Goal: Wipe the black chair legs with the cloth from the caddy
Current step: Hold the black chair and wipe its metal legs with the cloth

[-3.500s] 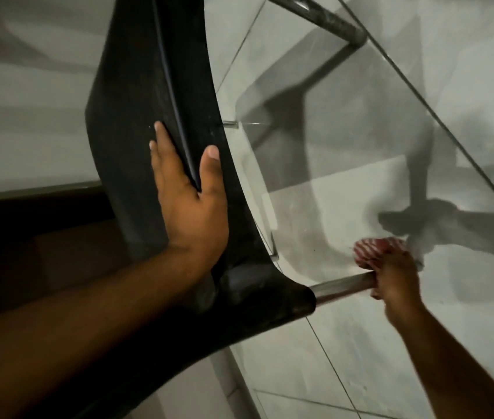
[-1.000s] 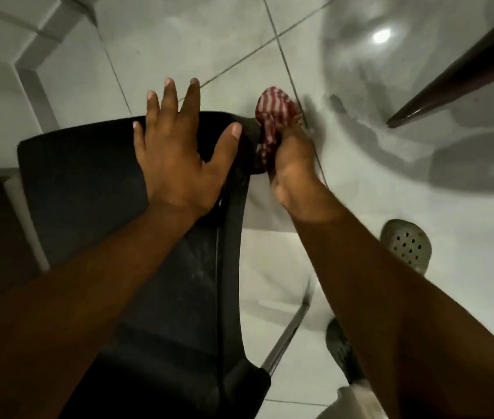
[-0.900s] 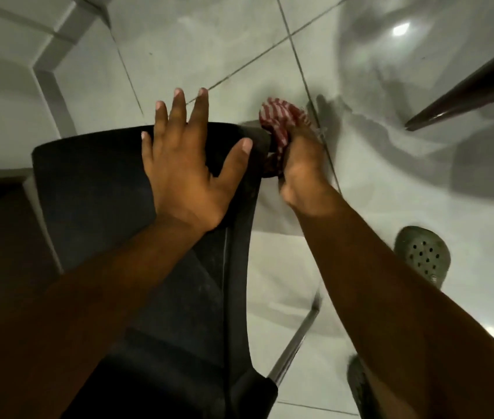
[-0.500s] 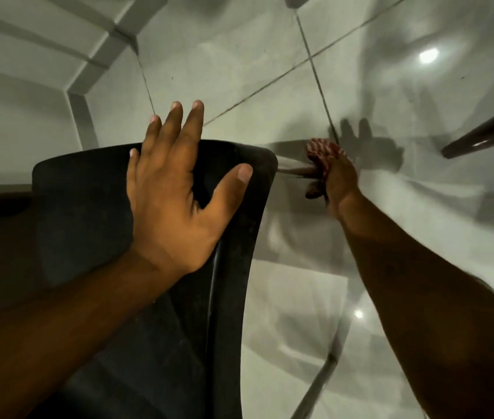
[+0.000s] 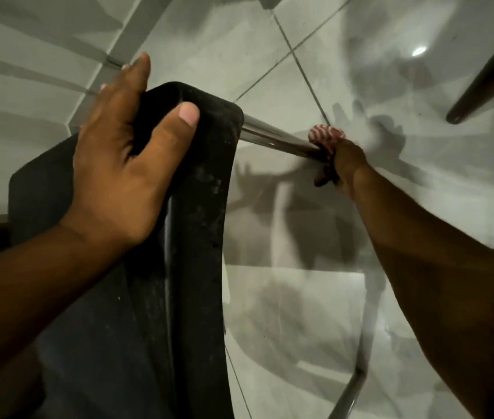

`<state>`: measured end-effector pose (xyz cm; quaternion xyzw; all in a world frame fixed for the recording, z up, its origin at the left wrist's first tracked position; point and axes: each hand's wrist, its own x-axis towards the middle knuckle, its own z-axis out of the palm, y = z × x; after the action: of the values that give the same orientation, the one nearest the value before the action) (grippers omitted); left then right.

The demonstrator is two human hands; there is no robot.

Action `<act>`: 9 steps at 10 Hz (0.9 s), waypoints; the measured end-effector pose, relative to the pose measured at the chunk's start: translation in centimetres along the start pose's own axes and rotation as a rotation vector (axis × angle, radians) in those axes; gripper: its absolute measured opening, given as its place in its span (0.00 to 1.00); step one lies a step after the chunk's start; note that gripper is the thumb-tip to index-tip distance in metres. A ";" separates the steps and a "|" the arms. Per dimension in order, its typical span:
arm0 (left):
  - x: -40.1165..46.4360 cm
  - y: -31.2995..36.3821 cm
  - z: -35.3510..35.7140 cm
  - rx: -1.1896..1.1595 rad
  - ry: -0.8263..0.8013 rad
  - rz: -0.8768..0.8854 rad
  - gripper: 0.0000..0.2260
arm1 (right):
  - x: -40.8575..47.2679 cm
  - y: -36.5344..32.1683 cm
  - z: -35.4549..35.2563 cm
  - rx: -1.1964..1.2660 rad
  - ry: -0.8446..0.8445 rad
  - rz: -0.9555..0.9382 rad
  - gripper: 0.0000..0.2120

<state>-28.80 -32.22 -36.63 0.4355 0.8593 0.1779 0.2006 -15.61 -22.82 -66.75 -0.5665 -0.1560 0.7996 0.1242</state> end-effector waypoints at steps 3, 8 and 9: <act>-0.4 1.3 0.5 0.085 0.024 -0.005 0.45 | -15.0 -3.2 10.8 0.305 -0.045 -0.305 0.28; -0.4 1.4 0.3 0.035 0.021 -0.042 0.44 | -3.8 0.7 5.0 0.274 0.120 -0.282 0.16; -0.6 1.6 0.3 0.057 0.014 -0.032 0.45 | -0.2 1.2 1.9 0.160 0.036 -0.184 0.13</act>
<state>-27.20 -31.77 -35.99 0.4258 0.8723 0.1532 0.1851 -17.39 -24.18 -66.48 -0.5523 -0.1407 0.7843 0.2448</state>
